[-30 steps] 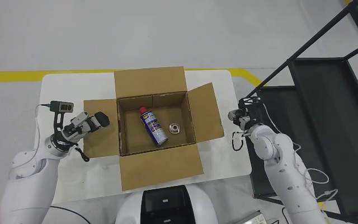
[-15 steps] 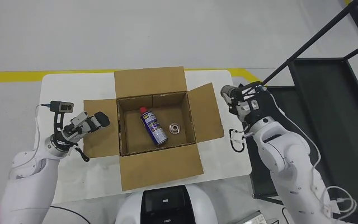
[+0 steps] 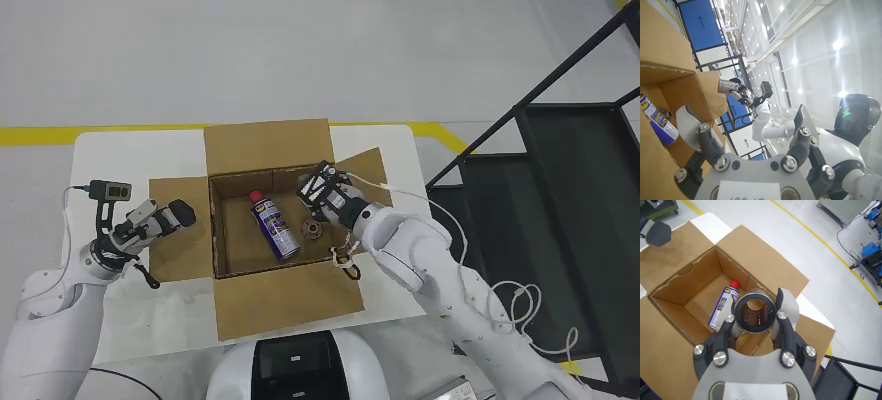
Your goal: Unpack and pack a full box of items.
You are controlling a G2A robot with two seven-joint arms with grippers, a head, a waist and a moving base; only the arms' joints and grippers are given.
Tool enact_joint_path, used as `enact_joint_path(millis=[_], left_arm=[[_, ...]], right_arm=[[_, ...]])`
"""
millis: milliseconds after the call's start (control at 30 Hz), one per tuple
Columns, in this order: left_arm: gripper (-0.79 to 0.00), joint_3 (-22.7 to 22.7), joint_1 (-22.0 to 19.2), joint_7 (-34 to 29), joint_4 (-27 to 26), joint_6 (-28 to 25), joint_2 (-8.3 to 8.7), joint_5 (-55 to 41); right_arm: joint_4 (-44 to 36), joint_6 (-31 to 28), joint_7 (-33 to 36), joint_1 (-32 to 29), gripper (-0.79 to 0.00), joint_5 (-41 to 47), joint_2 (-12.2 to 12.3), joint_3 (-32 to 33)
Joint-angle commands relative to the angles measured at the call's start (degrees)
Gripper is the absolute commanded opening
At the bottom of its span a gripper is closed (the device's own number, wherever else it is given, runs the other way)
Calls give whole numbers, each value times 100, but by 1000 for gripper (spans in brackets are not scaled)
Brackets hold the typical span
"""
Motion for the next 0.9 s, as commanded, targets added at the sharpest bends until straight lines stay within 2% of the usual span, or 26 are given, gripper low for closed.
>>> enact_joint_path(millis=[0, 333, 867], left_arm=[[0, 0, 0, 0, 0, 0, 0, 0], [0, 0, 0, 0, 0, 0, 0, 0], [0, 0, 0, 0, 0, 0, 0, 0]], right_arm=[[425, 80, 30, 254, -785, -24, -76, -316], [2166, 372, 26, 1169, -785, 132, -468, -1214], [3807, 309, -66, 1988, -785, 468, -955, -1799]])
